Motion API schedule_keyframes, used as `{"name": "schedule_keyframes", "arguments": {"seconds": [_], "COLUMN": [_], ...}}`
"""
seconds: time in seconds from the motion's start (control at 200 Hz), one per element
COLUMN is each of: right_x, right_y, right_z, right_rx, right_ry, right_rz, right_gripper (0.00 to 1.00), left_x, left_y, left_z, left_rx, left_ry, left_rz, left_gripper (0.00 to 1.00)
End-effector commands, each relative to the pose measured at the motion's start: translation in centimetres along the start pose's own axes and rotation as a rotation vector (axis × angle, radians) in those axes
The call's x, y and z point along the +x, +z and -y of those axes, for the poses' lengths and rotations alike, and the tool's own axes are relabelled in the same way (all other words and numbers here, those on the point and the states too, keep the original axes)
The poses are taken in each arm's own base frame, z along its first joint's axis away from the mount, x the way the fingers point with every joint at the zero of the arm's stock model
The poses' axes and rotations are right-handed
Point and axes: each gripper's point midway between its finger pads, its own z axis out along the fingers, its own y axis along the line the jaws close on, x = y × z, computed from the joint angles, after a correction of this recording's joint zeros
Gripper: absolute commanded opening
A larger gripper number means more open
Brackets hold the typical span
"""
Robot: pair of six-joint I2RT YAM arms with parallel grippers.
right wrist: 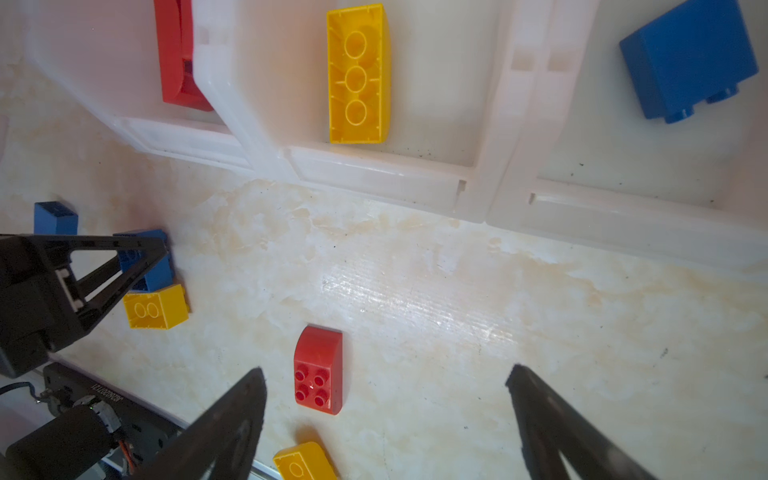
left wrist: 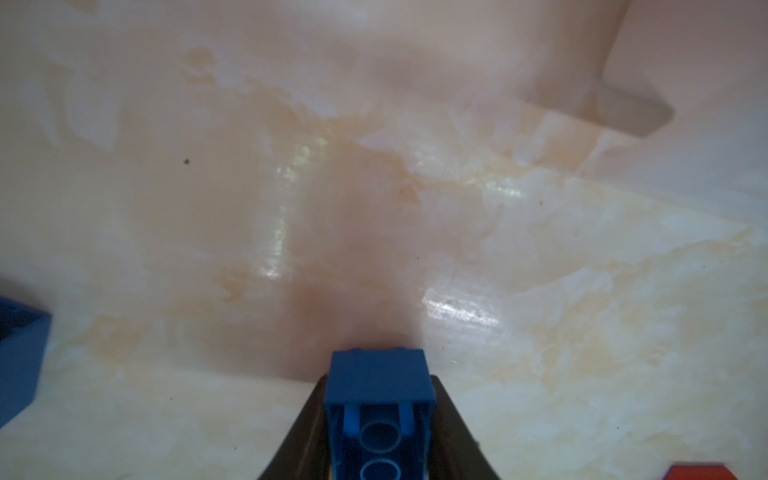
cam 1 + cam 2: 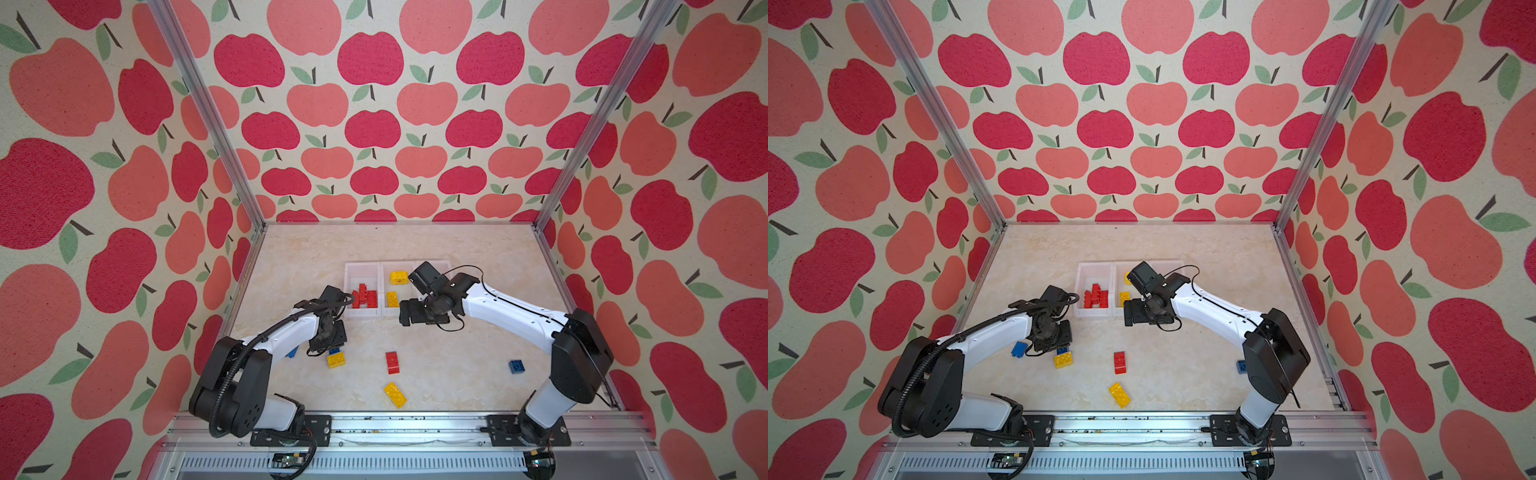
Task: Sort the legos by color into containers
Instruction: 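Carry the blue brick with the left gripper to the farthest compartment and release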
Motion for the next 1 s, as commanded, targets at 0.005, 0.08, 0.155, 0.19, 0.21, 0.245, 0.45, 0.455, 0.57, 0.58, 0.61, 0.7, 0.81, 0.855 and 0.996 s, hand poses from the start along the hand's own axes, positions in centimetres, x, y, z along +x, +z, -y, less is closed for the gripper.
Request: {"name": "schedule_keyframes", "arguments": {"seconds": [0.005,0.08,0.155,0.19,0.21,0.245,0.45,0.455,0.57,0.58,0.61,0.7,0.81,0.855,0.996], "right_x": [0.0,0.3,0.7,0.9,0.9,1.2,2.5,2.5,3.3,3.3,3.5,4.0,4.4,4.6,5.3], "right_y": [-1.0,-1.1,-1.1,-1.1,-1.2,-1.2,-1.6,-1.6,-2.0,-2.1,-2.2,-2.7,-3.3,-3.5,-4.1], "right_z": [0.2,0.6,1.1,1.4,1.6,1.8,3.9,3.9,5.1,5.2,5.5,6.3,7.2,7.5,8.3], "right_rx": [-0.034,-0.034,-0.033,-0.033,-0.033,-0.032,-0.022,-0.023,-0.018,-0.017,-0.017,-0.012,-0.007,-0.004,-0.002], "right_ry": [0.037,0.048,0.062,0.07,0.073,0.082,0.142,0.144,0.182,0.184,0.192,0.215,0.24,0.248,0.277], "right_rz": [0.025,0.03,0.031,0.032,0.033,0.034,0.048,0.048,0.062,0.065,0.069,0.082,0.099,0.105,0.123], "right_gripper": [0.95,0.96,0.97,0.97,0.97,0.98,0.98,0.98,0.98,0.99,0.99,0.99,0.99,0.99,0.99], "left_x": [-0.4,-0.6,-0.9,-1.0,-1.1,-1.3,-2.6,-2.7,-3.5,-3.5,-3.8,-4.4,-5.0,-5.2,-5.7], "left_y": [-1.1,-1.8,-2.8,-3.3,-3.6,-4.2,-7.4,-7.5,-8.7,-8.7,-9.1,-9.9,-10.6,-10.9,-11.3], "left_z": [0.1,0.5,1.2,1.7,2.0,2.7,6.8,6.9,9.7,9.9,10.8,13.4,16.4,17.7,21.3], "left_rx": [-0.011,-0.003,0.014,0.028,0.037,0.055,0.126,0.128,0.152,0.152,0.162,0.192,0.233,0.252,0.312], "left_ry": [0.015,0.026,0.046,0.057,0.064,0.082,0.188,0.19,0.262,0.269,0.289,0.339,0.391,0.408,0.462], "left_rz": [0.023,0.038,0.065,0.081,0.09,0.108,0.198,0.199,0.227,0.227,0.235,0.251,0.262,0.269,0.274], "left_gripper": [0.29,0.26,0.24,0.24,0.24,0.23,0.21,0.21,0.2,0.2,0.2,0.2,0.2,0.2,0.2]}}
